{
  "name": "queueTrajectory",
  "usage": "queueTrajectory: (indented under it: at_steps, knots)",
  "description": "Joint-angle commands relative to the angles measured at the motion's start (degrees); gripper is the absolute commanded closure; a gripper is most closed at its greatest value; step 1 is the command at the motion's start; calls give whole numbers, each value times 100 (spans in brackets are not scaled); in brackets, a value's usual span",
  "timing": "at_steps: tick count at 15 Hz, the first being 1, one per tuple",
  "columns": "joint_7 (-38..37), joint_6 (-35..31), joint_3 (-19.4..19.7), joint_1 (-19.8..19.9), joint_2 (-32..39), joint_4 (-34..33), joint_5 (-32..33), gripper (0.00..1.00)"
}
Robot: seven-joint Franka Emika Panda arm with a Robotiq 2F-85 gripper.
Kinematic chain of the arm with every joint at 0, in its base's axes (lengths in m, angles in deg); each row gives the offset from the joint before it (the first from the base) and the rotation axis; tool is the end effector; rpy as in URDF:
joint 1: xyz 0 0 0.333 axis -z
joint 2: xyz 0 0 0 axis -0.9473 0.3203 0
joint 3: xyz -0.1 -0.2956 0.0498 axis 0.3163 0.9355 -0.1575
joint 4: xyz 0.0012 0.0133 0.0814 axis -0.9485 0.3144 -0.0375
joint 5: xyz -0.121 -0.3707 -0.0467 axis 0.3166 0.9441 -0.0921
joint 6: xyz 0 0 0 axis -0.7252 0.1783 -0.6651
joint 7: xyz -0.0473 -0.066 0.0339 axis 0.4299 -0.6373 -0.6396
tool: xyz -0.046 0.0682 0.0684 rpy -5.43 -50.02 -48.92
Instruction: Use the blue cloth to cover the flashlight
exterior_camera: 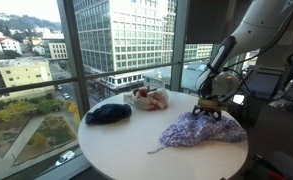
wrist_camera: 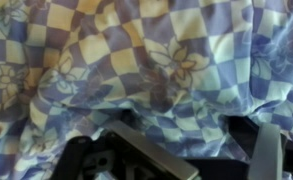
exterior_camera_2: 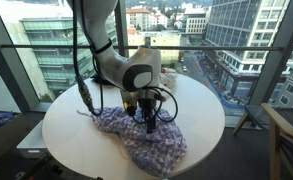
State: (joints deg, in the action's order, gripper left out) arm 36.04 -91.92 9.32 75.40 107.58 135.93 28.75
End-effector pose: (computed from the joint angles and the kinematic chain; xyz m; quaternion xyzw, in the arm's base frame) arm 0.5055 -0.1122 0.1441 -0.9095 0.4155 0.0046 0.0071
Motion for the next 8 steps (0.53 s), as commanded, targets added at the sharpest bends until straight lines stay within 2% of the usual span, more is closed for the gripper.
queueTrajectory:
  at_steps: [1,3,4,5,8]
  knots:
    - [-31,36,132,-141,403,-309,-104,0]
    - [-52,82,181,-133,520,-407,-127,0]
    - [-47,91,174,-127,519,-422,-143,25]
    - [-53,109,164,-134,475,-398,-161,26]
    - [-29,93,120,-157,333,-313,-206,49]
